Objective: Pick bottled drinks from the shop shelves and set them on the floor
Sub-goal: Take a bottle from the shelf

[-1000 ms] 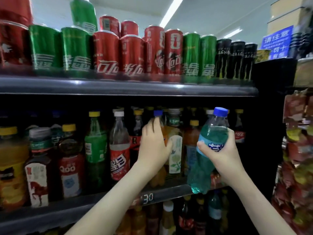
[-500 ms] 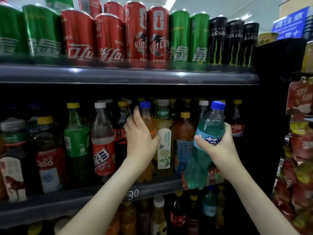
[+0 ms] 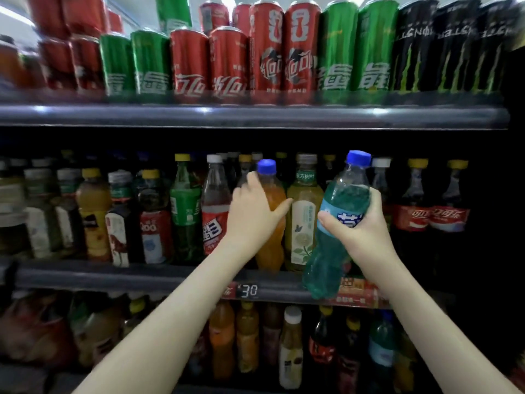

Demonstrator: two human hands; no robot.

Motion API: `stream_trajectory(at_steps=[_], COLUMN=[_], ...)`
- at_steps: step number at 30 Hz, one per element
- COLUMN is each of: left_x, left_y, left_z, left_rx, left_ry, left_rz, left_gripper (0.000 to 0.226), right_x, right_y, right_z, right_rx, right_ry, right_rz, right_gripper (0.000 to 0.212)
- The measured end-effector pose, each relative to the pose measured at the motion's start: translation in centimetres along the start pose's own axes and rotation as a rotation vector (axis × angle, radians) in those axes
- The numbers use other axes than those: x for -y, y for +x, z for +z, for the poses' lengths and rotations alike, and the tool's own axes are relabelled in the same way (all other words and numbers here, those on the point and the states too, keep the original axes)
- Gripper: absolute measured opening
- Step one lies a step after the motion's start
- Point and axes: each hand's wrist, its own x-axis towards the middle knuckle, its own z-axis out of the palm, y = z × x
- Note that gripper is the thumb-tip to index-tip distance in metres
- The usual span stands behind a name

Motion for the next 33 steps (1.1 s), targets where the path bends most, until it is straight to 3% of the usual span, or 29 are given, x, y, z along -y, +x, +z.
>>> stream_trajectory(at_steps=[5, 18, 25, 29, 33], left_x=[-0.2, 5.0, 17.1, 25.2, 29.4], left_y=[2.6, 0.2, -1.5, 0.1, 2.2], left_z=[2.4, 1.1, -7.8, -12.2, -13.2], left_rx=[0.016, -0.026, -0.328, -0.291, -0.218], left_ry=[0.273, 0.102, 0.28, 0.35, 0.407], left_rz=[-0.037, 0.089, -0.006, -0.076, 0.134], left_gripper=[0.079, 0.073, 0.061, 0.065, 0.067], right_x=[0.3, -0.2, 1.2, 2.8, 4.3], right_y=[0.9, 0.1, -1.1, -1.6, -2.5], right_z=[1.6, 5.4, 12.9, 19.6, 26.3], right_rx=[-0.005, 0.093, 0.196, 0.238, 0.182], right_ry=[0.055, -0.019, 0.034, 0.081, 0.128], right_rz=[0.026, 0.038, 0.023, 0.0, -0.004], right_gripper=[0.068, 0.064, 0.067, 0.065, 0.066])
